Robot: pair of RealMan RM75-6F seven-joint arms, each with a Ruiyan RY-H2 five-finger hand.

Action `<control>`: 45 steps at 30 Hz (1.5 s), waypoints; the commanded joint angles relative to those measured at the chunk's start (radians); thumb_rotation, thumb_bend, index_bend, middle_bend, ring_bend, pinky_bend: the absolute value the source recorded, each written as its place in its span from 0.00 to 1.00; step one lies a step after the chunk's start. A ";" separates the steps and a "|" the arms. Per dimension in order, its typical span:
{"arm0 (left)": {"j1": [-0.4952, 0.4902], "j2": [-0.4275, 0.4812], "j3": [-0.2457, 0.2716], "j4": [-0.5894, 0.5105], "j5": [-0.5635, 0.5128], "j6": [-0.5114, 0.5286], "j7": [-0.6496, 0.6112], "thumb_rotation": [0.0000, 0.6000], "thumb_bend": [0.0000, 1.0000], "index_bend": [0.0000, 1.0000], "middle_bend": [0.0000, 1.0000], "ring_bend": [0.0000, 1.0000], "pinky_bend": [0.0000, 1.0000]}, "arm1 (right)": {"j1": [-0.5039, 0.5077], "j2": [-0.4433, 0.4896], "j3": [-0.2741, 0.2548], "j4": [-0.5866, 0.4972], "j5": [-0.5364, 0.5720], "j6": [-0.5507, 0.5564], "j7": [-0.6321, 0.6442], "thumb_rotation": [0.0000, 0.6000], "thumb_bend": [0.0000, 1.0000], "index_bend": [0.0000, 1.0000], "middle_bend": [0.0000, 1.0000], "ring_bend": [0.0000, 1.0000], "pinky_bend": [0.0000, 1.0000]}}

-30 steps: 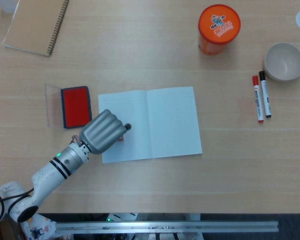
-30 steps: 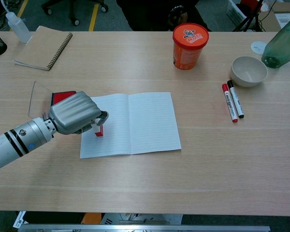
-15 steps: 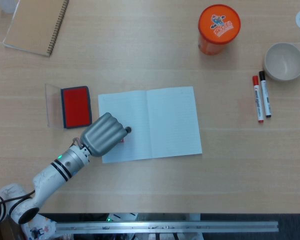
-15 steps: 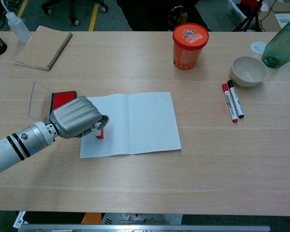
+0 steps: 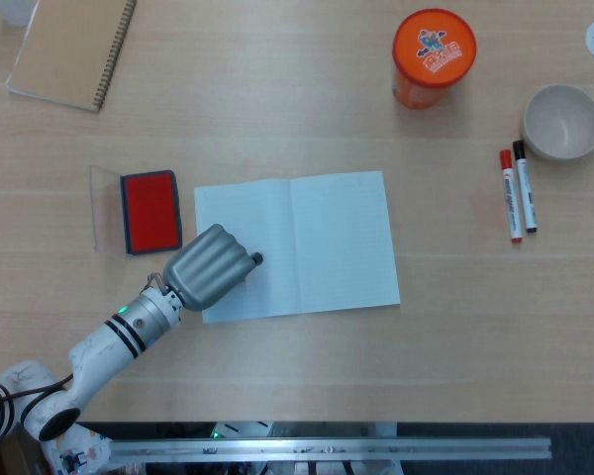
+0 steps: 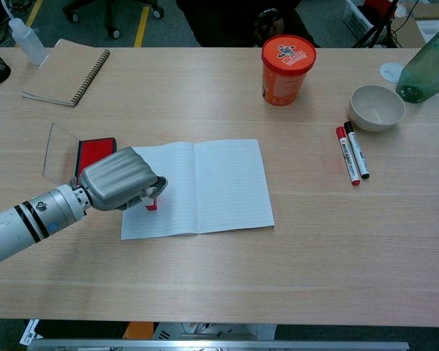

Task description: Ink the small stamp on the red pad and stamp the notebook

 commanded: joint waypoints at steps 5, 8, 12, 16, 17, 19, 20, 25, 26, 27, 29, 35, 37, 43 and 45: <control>-0.010 0.000 -0.005 -0.008 -0.013 -0.026 0.009 1.00 0.38 0.60 0.94 0.87 0.84 | -0.004 -0.003 0.001 0.010 0.004 0.000 0.010 1.00 0.20 0.19 0.32 0.28 0.35; -0.013 -0.002 -0.006 -0.010 -0.019 -0.035 0.013 1.00 0.39 0.60 0.94 0.87 0.84 | -0.005 -0.004 0.001 0.015 0.006 0.000 0.015 1.00 0.20 0.19 0.32 0.28 0.35; -0.015 -0.003 -0.008 -0.011 -0.027 -0.045 0.017 1.00 0.40 0.59 0.94 0.87 0.84 | -0.005 -0.005 0.002 0.020 0.006 -0.001 0.019 1.00 0.20 0.19 0.32 0.28 0.35; -0.018 -0.005 -0.008 -0.010 -0.035 -0.055 0.021 1.00 0.40 0.59 0.94 0.87 0.84 | -0.006 -0.006 0.003 0.022 0.007 -0.002 0.022 1.00 0.20 0.19 0.32 0.28 0.35; -0.018 -0.006 -0.009 -0.010 -0.037 -0.058 0.022 1.00 0.40 0.59 0.94 0.87 0.84 | -0.006 -0.006 0.003 0.023 0.007 -0.002 0.023 1.00 0.20 0.19 0.32 0.28 0.35; -0.019 -0.006 -0.009 -0.010 -0.040 -0.061 0.023 1.00 0.40 0.59 0.93 0.87 0.84 | -0.006 -0.006 0.003 0.024 0.007 -0.002 0.024 1.00 0.20 0.19 0.32 0.28 0.35; -0.020 -0.006 -0.009 -0.010 -0.041 -0.062 0.025 1.00 0.40 0.59 0.93 0.87 0.84 | -0.006 -0.007 0.004 0.024 0.007 -0.002 0.024 1.00 0.20 0.19 0.32 0.28 0.35; -0.022 0.004 -0.013 -0.025 -0.036 -0.051 0.025 1.00 0.40 0.59 0.93 0.87 0.84 | -0.006 -0.007 0.005 0.024 0.008 -0.002 0.024 1.00 0.20 0.19 0.32 0.28 0.35; -0.022 0.012 -0.014 -0.036 -0.031 -0.042 0.025 1.00 0.40 0.59 0.93 0.87 0.84 | -0.006 -0.007 0.006 0.024 0.008 -0.001 0.024 1.00 0.20 0.19 0.32 0.28 0.35; -0.022 0.020 -0.014 -0.046 -0.026 -0.034 0.024 1.00 0.40 0.59 0.93 0.87 0.84 | -0.006 -0.007 0.006 0.023 0.007 -0.001 0.024 1.00 0.20 0.19 0.32 0.28 0.35; -0.020 0.044 -0.015 -0.075 -0.015 -0.013 0.024 1.00 0.40 0.59 0.93 0.87 0.84 | -0.004 -0.008 0.007 0.022 0.005 -0.001 0.024 1.00 0.20 0.19 0.32 0.28 0.35; -0.009 0.122 -0.010 -0.159 0.017 0.045 0.035 1.00 0.40 0.59 0.93 0.87 0.84 | 0.003 -0.011 0.009 0.019 -0.003 -0.005 0.022 1.00 0.20 0.19 0.32 0.28 0.35; 0.000 0.151 -0.007 -0.187 0.029 0.071 0.041 1.00 0.40 0.59 0.93 0.87 0.84 | 0.007 -0.012 0.010 0.017 -0.008 -0.007 0.021 1.00 0.20 0.19 0.32 0.28 0.35; 0.029 0.210 0.013 -0.225 0.058 0.121 0.051 1.00 0.40 0.59 0.93 0.87 0.84 | 0.014 -0.012 0.010 0.009 -0.017 -0.011 0.016 1.00 0.20 0.19 0.32 0.28 0.35; 0.040 0.220 0.024 -0.223 0.066 0.132 0.051 1.00 0.40 0.59 0.93 0.87 0.84 | 0.017 -0.012 0.011 0.005 -0.020 -0.012 0.013 1.00 0.20 0.19 0.32 0.28 0.35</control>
